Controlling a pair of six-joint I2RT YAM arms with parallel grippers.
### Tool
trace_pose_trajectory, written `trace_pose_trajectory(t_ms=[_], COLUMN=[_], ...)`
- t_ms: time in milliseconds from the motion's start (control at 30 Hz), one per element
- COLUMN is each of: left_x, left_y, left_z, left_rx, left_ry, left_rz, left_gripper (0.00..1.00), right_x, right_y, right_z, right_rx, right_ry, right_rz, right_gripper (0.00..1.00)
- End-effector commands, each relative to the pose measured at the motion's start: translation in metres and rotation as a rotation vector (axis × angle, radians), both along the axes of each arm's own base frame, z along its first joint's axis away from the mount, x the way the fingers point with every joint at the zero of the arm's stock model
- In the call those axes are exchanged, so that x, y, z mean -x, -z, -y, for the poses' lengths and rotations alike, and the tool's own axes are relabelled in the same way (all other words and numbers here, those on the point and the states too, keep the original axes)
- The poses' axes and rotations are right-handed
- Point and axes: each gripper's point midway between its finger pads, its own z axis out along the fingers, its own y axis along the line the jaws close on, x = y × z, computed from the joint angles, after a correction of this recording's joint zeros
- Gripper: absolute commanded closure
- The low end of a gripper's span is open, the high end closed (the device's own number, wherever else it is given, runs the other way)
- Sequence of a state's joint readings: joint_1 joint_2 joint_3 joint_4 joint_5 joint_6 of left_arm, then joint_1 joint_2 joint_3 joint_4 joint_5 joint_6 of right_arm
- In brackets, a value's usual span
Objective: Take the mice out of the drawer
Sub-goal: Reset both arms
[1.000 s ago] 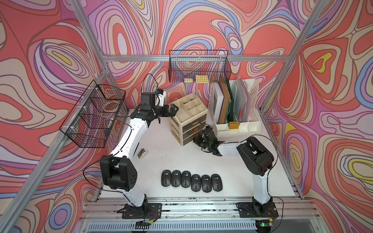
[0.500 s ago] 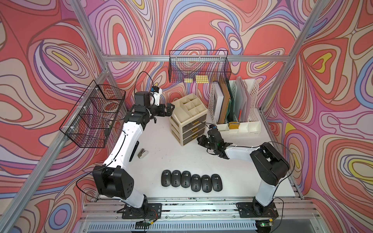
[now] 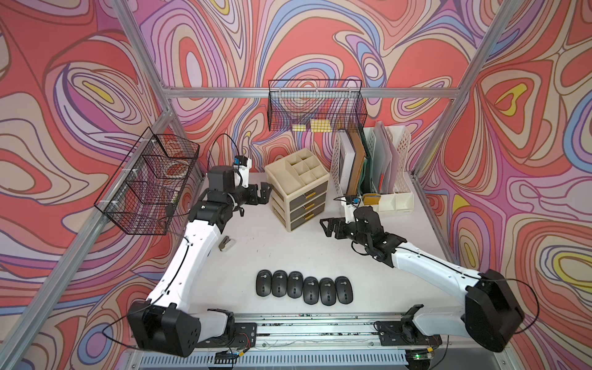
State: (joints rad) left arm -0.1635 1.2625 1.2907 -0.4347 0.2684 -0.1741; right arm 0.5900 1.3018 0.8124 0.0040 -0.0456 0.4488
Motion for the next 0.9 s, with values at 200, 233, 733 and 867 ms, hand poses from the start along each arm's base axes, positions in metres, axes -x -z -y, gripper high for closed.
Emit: trace_pose_trajectory(t_ms=[200,233,733,867], left_x=[0.049,0.051,0.043,0.042], left_y=[0.044,0.051,0.123,0.139], left_z=[-0.031,-0.033,-0.056,-0.059], left_rx=[-0.056,-0.057,-0.095,-0.159], left_ry=[-0.191,-0.205,-0.333,-0.326], left_rz=[-0.03,-0.036,0.024,0.019], left_gripper=[0.01,0.01,0.01,0.01], right_x=[0.021,0.02,-0.009,-0.026], right_y=[-0.014,-0.014,0.006,0.024], right_z=[0.062,0.071,0.201,0.22], right_rx=[0.262,0.281,0.382,0.381], right_ry=[0.113,0.149,0.619,0.61], right_rz=[0.089,0.12,0.413,0.394], right_gripper=[0.02,0.02,0.02,0.02])
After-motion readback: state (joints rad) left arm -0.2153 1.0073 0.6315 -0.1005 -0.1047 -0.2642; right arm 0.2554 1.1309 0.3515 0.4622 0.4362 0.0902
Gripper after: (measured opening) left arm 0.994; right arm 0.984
